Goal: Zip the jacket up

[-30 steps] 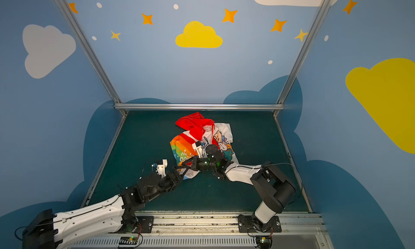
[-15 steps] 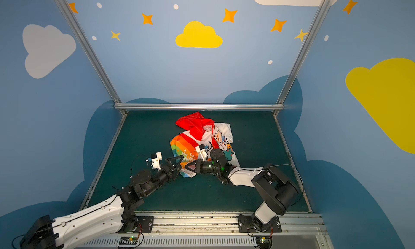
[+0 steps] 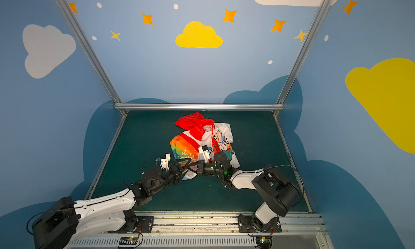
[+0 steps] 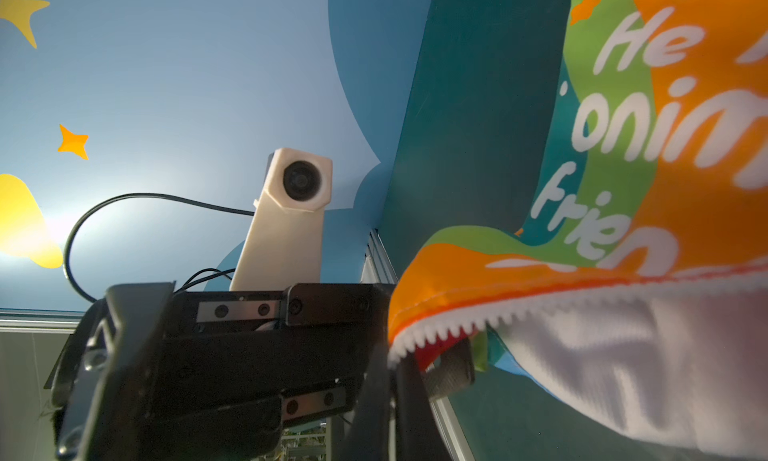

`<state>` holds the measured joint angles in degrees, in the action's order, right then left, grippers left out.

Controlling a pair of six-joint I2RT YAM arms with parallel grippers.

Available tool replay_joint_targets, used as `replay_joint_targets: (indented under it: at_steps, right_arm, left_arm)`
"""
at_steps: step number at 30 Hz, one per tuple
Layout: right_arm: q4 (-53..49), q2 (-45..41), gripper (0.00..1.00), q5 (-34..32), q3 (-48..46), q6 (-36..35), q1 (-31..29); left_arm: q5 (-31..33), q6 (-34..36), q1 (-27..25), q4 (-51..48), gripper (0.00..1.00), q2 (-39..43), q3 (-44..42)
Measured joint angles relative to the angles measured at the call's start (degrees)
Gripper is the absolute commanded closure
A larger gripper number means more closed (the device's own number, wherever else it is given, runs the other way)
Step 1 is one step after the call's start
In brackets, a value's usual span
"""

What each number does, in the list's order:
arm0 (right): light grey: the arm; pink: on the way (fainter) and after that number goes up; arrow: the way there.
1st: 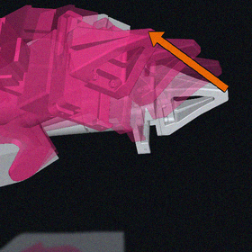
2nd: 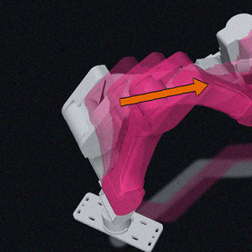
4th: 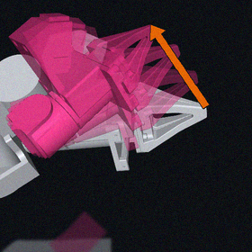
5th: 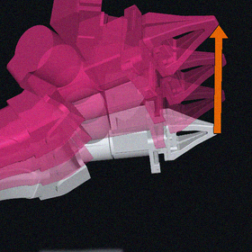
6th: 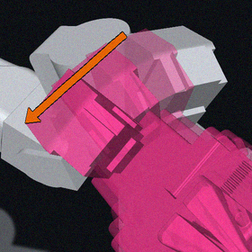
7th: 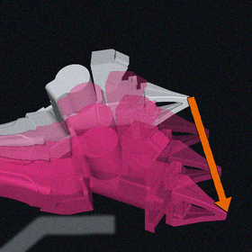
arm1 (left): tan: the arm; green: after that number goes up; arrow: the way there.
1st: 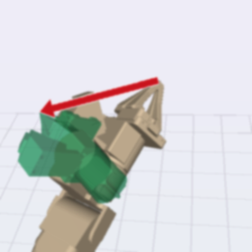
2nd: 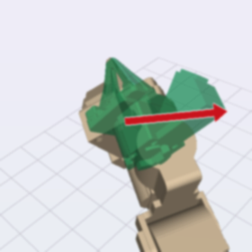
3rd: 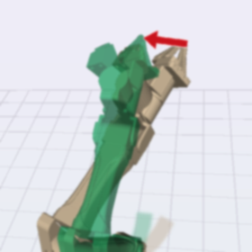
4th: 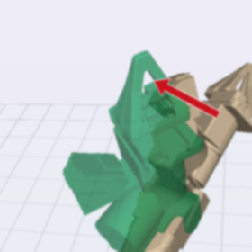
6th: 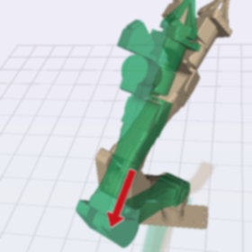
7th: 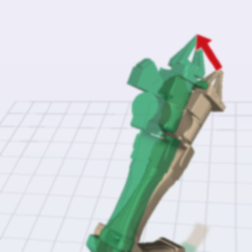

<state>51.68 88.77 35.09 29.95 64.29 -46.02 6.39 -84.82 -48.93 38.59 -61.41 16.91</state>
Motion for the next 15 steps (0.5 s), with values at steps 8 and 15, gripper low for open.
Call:
replay_joint_targets:
  at_steps: [8,15]
  right_arm:
    - [-6.58,-8.74,1.00,-2.05,-0.92,-3.39,1.84]
    - [-9.51,-9.25,1.00,-1.86,-0.11,-4.52,2.12]
  left_arm:
    - [3.82,1.36,0.02,2.25,0.01,-0.04,0.00]
    - [6.45,2.43,0.04,-3.43,0.01,3.61,0.20]
